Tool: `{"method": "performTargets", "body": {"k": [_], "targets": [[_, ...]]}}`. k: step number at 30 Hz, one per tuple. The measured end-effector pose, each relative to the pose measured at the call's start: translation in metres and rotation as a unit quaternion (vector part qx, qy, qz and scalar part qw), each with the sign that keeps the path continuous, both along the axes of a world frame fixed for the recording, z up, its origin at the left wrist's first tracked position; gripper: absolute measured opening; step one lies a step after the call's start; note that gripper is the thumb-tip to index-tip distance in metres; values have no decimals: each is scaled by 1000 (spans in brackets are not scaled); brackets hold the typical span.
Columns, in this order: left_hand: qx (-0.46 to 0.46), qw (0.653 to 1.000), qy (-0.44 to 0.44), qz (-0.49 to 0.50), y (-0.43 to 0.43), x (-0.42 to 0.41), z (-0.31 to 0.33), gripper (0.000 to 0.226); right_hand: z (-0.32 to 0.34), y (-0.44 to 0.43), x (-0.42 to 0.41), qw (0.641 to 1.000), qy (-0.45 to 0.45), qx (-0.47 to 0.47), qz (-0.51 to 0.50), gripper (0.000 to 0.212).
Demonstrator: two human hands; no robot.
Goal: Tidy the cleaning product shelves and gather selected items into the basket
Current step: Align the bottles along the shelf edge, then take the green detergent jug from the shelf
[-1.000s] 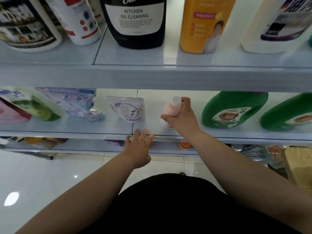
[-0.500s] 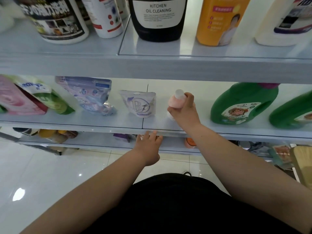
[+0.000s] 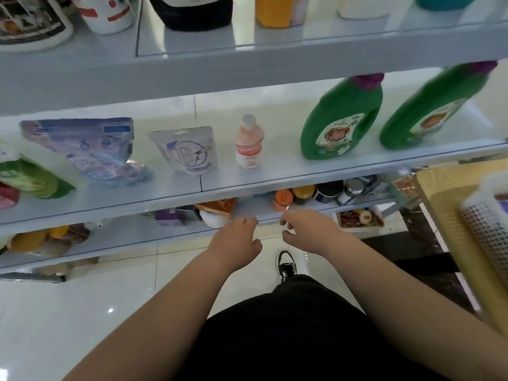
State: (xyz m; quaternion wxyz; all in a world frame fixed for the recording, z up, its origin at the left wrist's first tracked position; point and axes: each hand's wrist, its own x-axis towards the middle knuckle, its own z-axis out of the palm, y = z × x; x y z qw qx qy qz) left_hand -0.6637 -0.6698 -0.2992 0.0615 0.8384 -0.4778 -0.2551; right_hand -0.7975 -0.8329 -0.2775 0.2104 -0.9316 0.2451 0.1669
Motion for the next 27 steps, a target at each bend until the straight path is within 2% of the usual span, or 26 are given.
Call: {"method": "performTargets", "body": {"k": [4,10,13,17,21,22,25,27], "targets": [[-15,1000,24,-12,-27,-17,2,51,3,-18,-40,999,6,-21,-34,34],[-96,992,69,47,-100,-27,39,46,16,-70,-67,998,-5,-31,-53,36],[-146,977,104,115,-146,-22,60,67,29,-104,-70,999,-30,-28,-33,28],[-202,963,65,165,-208,-8,80,103,43,-149,-73,999,-30,-42,5,9],[-205,950,101,214,-256,6,87,126,48,-185,-79,998,-33,-38,32,17],[-211,946,111,221,-264,7,86,124,48,-191,-82,998,-35,-38,40,19],[-254,929,114,244,-279,4,75,86,45,-209,-89,997,-40,-24,54,19],[-275,916,128,263,-282,-2,68,79,41,-219,-93,997,-44,-19,62,19]]}}
